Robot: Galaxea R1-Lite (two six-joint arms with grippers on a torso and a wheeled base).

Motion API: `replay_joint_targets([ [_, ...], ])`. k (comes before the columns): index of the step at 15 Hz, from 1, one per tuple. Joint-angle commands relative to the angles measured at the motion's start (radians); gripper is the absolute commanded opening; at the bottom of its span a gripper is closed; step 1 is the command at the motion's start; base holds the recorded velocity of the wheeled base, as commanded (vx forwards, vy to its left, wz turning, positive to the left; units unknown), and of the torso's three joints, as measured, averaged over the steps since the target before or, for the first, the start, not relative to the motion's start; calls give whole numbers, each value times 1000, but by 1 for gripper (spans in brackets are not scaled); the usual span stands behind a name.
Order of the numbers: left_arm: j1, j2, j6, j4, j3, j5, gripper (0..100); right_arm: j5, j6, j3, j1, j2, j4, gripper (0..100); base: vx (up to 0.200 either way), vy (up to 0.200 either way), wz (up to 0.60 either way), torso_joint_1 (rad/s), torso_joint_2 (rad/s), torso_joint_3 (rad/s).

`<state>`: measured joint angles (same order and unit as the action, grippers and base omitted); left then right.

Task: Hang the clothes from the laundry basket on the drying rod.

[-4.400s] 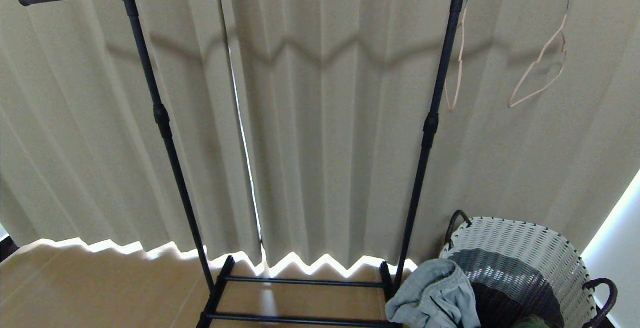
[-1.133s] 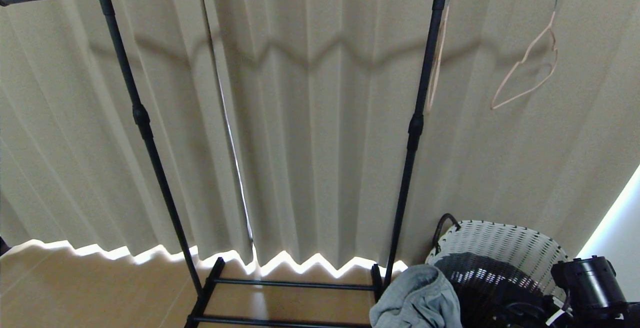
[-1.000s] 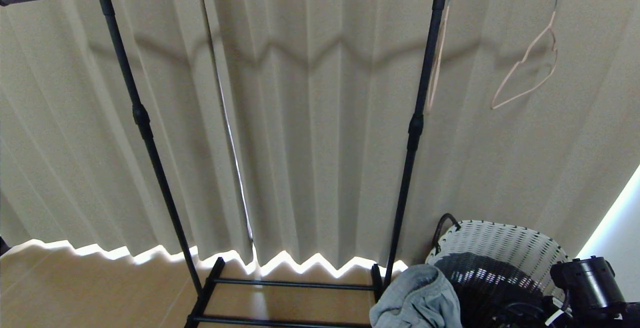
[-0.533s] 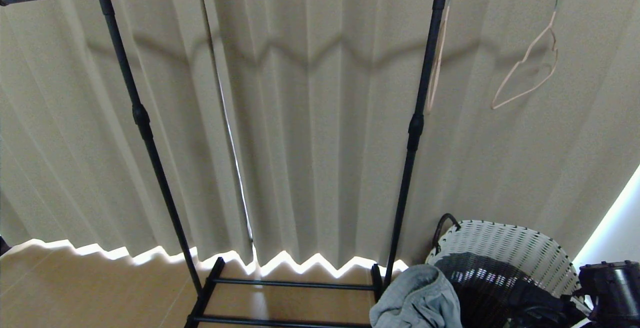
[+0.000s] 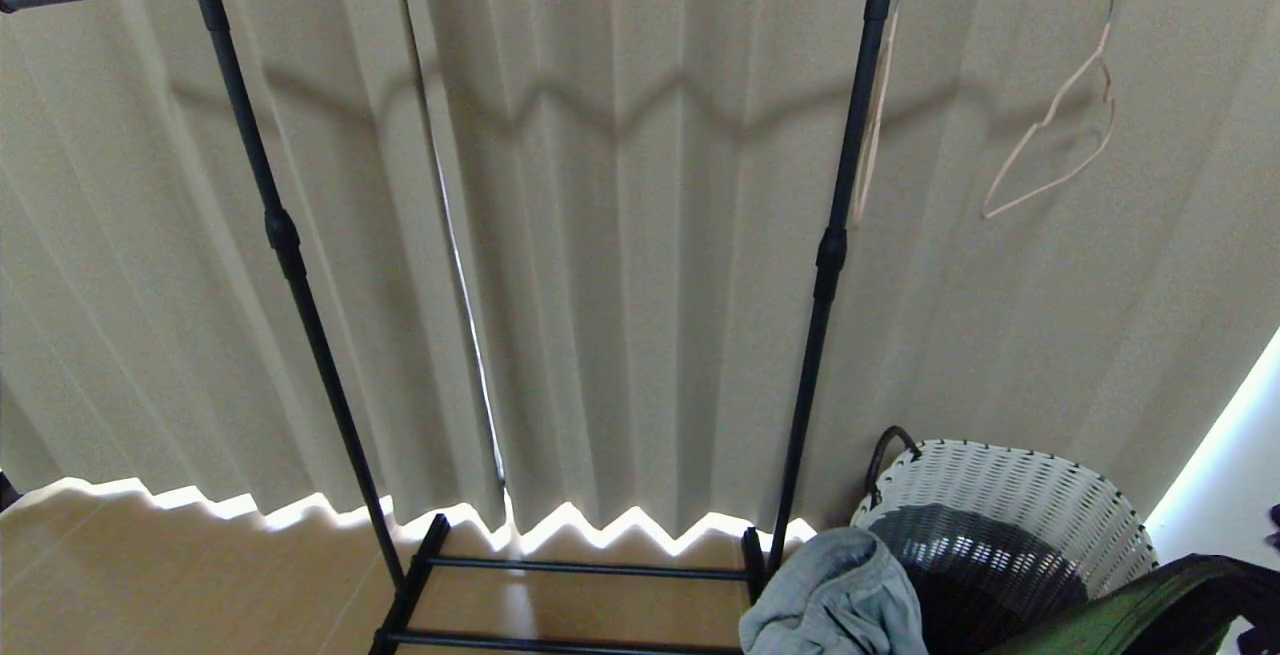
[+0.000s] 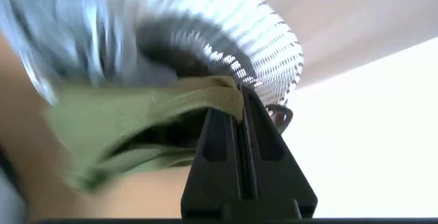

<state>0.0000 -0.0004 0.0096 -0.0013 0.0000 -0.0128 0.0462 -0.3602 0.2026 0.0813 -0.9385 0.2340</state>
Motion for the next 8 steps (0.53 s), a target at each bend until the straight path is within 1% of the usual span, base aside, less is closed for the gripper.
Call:
replay_joint_targets([
  [1, 0, 0, 1, 0, 0, -1, 100, -19, 147, 115, 22, 224, -105, 0, 0, 0, 0, 0, 0, 0],
  [2, 0, 0, 3, 0, 0, -3, 100, -28, 173, 113, 22, 247, -108, 0, 0, 0, 0, 0, 0, 0],
  [3, 0, 0, 3, 0, 0, -3, 100, -31, 179, 112, 22, 254, -108, 0, 0, 0, 0, 0, 0, 0],
  [6, 0, 0, 3, 0, 0, -4, 100, -48, 185, 86, 22, 311, -111, 0, -200, 0, 0, 6, 2, -1],
  [8, 0, 0, 4, 0, 0, -3, 100, -63, 185, 70, 22, 317, -111, 0, -200, 0, 0, 2, 2, 5],
])
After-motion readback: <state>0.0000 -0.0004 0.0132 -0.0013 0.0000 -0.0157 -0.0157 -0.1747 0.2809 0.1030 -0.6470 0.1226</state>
